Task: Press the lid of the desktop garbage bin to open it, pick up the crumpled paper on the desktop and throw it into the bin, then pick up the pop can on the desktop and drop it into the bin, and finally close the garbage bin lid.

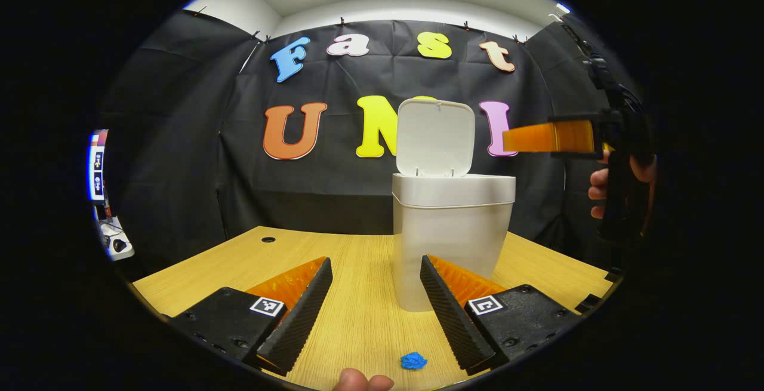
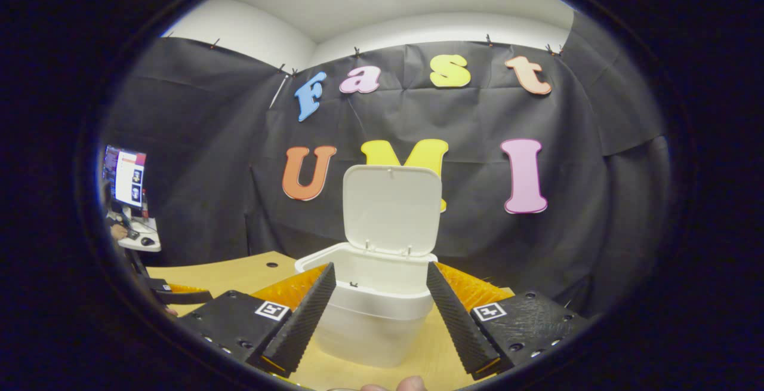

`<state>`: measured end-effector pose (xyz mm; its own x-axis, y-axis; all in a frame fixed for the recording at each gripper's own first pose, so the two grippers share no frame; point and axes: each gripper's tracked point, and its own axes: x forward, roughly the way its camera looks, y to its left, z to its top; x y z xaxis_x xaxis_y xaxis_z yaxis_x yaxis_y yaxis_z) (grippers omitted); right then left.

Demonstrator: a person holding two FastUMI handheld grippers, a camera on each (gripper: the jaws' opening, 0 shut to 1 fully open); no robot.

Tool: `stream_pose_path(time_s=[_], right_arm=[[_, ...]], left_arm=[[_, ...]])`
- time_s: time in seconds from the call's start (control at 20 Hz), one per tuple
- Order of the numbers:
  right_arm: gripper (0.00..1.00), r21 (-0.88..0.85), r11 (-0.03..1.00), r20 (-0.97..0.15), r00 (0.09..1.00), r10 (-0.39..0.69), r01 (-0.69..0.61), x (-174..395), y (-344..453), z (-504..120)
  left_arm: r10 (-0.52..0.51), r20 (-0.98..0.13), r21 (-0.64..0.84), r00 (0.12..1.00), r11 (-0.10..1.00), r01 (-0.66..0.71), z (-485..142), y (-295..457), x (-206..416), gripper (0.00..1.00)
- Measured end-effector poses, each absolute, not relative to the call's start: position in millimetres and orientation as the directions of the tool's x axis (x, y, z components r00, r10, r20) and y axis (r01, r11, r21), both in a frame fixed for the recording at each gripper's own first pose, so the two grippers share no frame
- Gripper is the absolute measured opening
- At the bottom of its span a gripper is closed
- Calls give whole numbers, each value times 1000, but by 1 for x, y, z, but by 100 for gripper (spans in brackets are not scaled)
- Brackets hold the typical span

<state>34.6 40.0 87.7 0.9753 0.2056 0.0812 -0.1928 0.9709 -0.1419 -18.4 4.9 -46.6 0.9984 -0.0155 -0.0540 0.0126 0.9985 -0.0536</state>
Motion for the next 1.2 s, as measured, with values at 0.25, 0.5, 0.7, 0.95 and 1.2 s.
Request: stream_pose_path(time_s=[0.25, 0.5, 0.7, 0.95, 1.2], right_arm=[[95, -113, 975, 81, 976, 202, -192, 10, 29, 65], [95, -72, 980, 74, 978, 193, -188, -11, 15, 37], [95, -46, 982, 64, 981, 183, -181, -23, 1, 13], [95, -51, 987, 70, 986, 154, -151, -34, -11, 0], [95, -18, 989, 38, 989, 144, -144, -40, -22, -24]], left_arm=[[-22, -71, -56, 997, 998, 18, -53, -5, -22, 96], [-42, -118, -37, 992, 999, 37, -78, -15, -34, 96], [-63, -212, -47, 975, 997, 54, -121, -22, -48, 96], [-74, -304, -69, 950, 996, 55, -162, -35, -60, 96], [-78, -370, -51, 926, 997, 63, -195, -44, -64, 97]])
